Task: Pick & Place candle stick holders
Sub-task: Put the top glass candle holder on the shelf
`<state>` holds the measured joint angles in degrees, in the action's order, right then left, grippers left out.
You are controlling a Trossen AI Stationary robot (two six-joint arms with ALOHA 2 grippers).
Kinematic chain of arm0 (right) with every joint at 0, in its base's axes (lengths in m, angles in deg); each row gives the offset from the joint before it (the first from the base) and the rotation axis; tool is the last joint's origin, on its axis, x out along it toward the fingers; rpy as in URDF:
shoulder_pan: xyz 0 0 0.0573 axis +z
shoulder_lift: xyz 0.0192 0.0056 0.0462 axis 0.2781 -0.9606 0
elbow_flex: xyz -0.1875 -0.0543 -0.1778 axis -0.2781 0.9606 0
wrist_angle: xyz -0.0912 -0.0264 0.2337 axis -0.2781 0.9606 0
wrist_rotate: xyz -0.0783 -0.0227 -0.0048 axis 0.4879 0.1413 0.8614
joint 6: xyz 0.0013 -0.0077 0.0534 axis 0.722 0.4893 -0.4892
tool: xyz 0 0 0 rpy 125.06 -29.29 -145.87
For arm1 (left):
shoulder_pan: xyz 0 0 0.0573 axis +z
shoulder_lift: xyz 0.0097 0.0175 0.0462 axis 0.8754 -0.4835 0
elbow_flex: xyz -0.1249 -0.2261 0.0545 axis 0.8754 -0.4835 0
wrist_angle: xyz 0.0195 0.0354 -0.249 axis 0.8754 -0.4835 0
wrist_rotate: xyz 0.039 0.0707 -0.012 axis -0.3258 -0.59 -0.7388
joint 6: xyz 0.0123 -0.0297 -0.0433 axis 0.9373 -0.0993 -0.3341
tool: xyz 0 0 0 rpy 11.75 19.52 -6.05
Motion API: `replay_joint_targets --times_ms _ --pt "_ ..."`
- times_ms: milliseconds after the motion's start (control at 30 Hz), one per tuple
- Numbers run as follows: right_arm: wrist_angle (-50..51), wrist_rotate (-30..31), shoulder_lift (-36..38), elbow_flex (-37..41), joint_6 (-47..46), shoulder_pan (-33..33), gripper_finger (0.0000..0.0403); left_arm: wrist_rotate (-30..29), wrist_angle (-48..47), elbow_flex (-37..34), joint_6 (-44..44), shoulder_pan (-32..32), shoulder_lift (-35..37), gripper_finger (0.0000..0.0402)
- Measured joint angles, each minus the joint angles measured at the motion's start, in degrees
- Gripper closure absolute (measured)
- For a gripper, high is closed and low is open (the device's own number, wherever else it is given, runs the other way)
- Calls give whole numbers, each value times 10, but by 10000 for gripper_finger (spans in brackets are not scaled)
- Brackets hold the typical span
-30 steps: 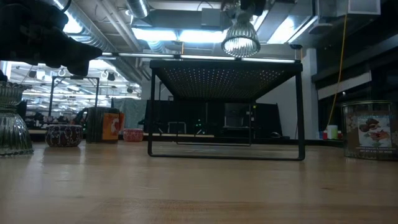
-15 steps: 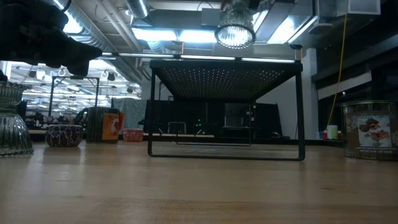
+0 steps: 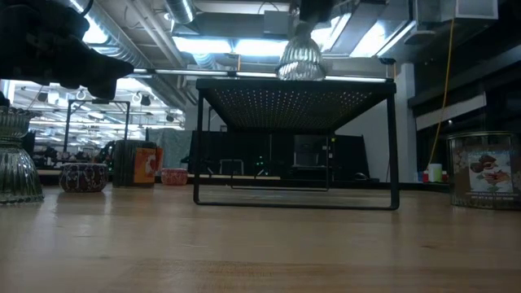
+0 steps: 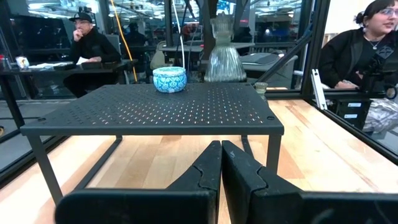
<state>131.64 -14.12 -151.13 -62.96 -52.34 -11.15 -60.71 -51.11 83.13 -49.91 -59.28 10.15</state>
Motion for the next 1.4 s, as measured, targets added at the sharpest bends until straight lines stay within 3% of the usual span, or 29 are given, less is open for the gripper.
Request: replay_joint_targets --times_ms 400,1400 --pt "-17 4 -41 0 13 9 215 0 0 0 0 0 -1 395" --pt "-15 29 -42 0 3 18 214 0 -1 0 0 0 -1 395"
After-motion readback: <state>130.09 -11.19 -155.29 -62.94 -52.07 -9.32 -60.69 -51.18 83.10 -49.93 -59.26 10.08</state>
